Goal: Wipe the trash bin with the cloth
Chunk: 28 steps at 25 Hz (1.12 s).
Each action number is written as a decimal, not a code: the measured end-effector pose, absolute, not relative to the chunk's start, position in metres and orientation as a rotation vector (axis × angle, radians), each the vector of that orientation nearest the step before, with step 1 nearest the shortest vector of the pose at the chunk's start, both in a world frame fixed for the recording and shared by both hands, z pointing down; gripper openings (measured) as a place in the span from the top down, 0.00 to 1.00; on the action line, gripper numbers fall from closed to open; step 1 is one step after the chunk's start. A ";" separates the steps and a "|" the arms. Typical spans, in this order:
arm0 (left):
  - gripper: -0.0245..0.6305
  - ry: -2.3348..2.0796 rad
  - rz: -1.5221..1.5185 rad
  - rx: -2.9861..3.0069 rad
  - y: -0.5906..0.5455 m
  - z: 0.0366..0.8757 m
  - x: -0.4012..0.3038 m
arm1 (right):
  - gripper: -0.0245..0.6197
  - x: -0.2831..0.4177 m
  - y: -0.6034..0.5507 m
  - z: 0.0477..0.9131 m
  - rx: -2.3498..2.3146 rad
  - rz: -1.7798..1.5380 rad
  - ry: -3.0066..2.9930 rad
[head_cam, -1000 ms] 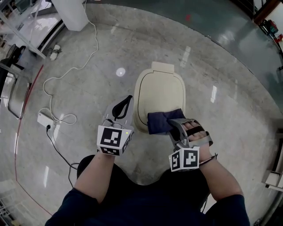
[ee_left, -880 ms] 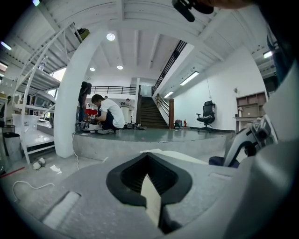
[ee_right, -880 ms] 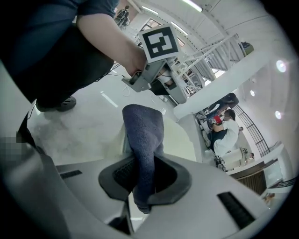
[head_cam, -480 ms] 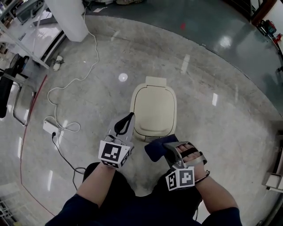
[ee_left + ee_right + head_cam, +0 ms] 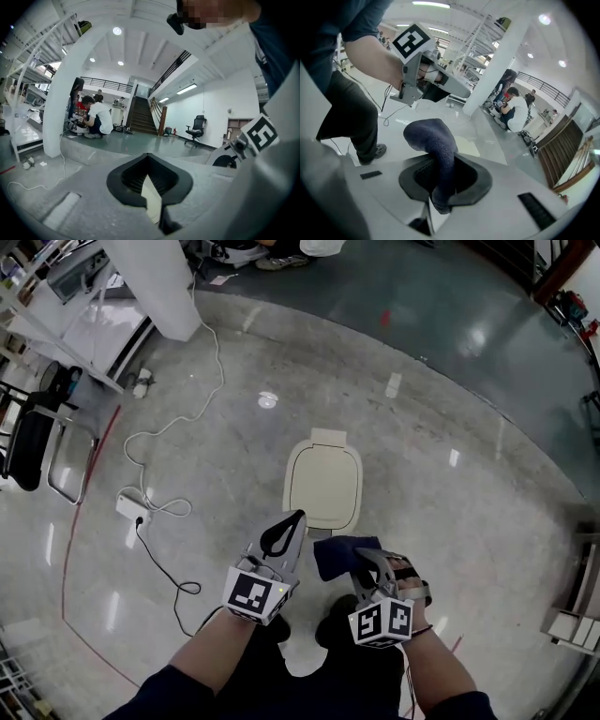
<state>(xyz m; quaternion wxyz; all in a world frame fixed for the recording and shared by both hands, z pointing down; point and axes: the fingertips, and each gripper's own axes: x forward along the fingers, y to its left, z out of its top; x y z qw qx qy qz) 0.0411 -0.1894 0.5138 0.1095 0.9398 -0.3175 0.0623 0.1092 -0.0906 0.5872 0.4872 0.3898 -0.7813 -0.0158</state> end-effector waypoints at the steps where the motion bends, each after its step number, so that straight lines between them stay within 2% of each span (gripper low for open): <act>1: 0.97 -0.926 0.184 2.767 -0.185 0.490 0.041 | 0.88 0.108 -0.090 0.567 0.962 -0.019 -1.906; 11: 0.97 -0.851 0.249 2.786 -0.125 0.264 0.009 | 0.88 0.083 -0.070 0.337 1.077 0.124 -2.042; 18: 0.97 -0.807 0.270 2.885 -0.083 0.139 0.002 | 0.88 0.060 -0.045 0.222 1.158 0.175 -2.155; 22: 0.97 -0.808 0.239 2.909 -0.059 0.094 0.005 | 0.88 0.044 -0.033 0.168 1.216 0.234 -2.249; 28: 0.97 -0.816 0.217 2.913 -0.046 0.072 0.008 | 0.88 0.037 -0.034 0.115 1.330 0.286 -2.404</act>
